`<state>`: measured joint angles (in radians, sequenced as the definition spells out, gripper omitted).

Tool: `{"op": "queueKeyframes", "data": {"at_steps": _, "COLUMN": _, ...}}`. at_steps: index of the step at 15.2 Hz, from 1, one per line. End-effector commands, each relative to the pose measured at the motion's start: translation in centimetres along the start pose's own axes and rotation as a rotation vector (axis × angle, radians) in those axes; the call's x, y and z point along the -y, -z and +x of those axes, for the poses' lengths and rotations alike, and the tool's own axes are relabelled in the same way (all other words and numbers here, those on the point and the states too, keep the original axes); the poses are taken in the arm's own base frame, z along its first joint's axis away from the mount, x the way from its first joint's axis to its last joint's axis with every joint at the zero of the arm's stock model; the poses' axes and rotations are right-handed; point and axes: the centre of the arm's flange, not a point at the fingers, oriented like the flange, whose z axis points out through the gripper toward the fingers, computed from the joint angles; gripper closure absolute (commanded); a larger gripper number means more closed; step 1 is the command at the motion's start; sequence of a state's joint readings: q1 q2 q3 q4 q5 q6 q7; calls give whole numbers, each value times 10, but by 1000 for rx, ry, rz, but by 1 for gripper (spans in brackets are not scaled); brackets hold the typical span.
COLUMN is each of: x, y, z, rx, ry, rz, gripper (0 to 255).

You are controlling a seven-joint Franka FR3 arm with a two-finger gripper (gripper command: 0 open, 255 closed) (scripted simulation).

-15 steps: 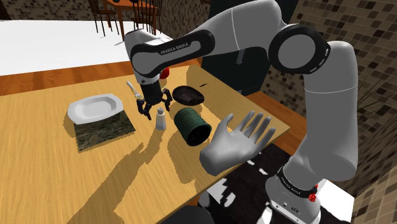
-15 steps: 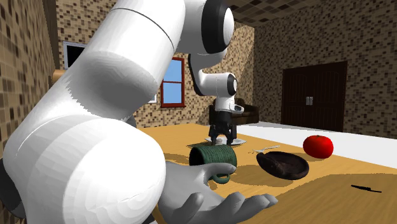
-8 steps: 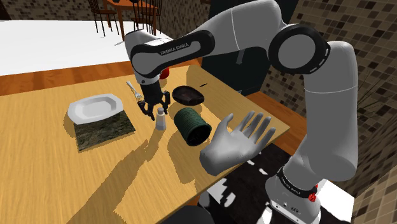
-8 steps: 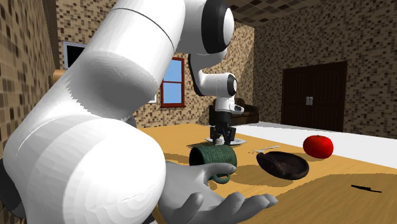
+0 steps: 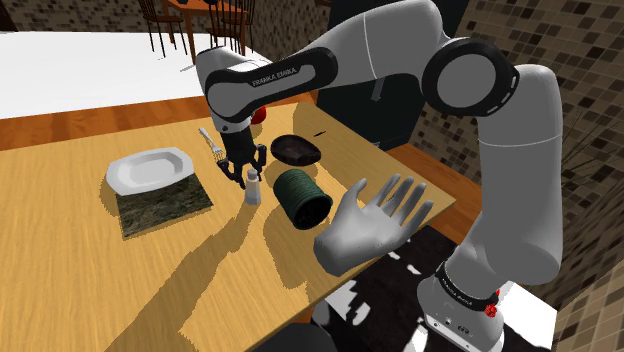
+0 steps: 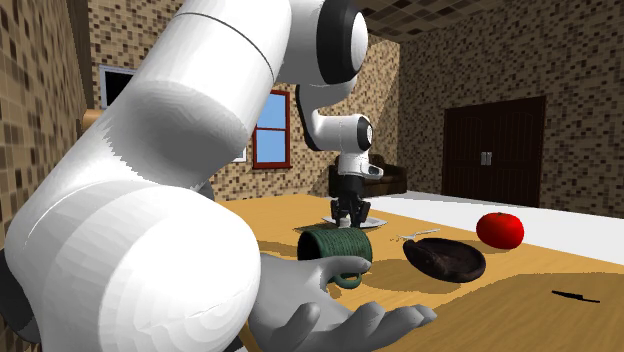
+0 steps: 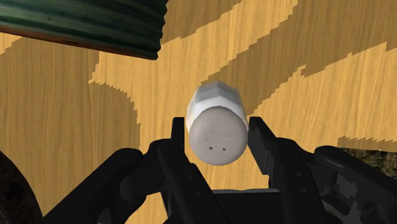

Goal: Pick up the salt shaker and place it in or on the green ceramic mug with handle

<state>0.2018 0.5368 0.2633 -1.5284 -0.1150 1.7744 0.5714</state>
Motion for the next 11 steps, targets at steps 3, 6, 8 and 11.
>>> {"op": "queueKeyframes", "data": {"at_steps": 3, "x": -1, "y": 10, "z": -3, "rx": 0, "ry": 0, "rz": 0, "gripper": 255}}
{"op": "queueKeyframes", "data": {"at_steps": 6, "x": -3, "y": 25, "z": -6, "rx": 0, "ry": 0, "rz": 0, "gripper": 255}}
{"op": "queueKeyframes", "data": {"at_steps": 8, "x": -4, "y": 35, "z": -9, "rx": 0, "ry": 0, "rz": 0, "gripper": 255}}
{"op": "queueKeyframes", "data": {"at_steps": 11, "x": -6, "y": 51, "z": -13, "rx": 0, "ry": 0, "rz": 0, "gripper": 255}}
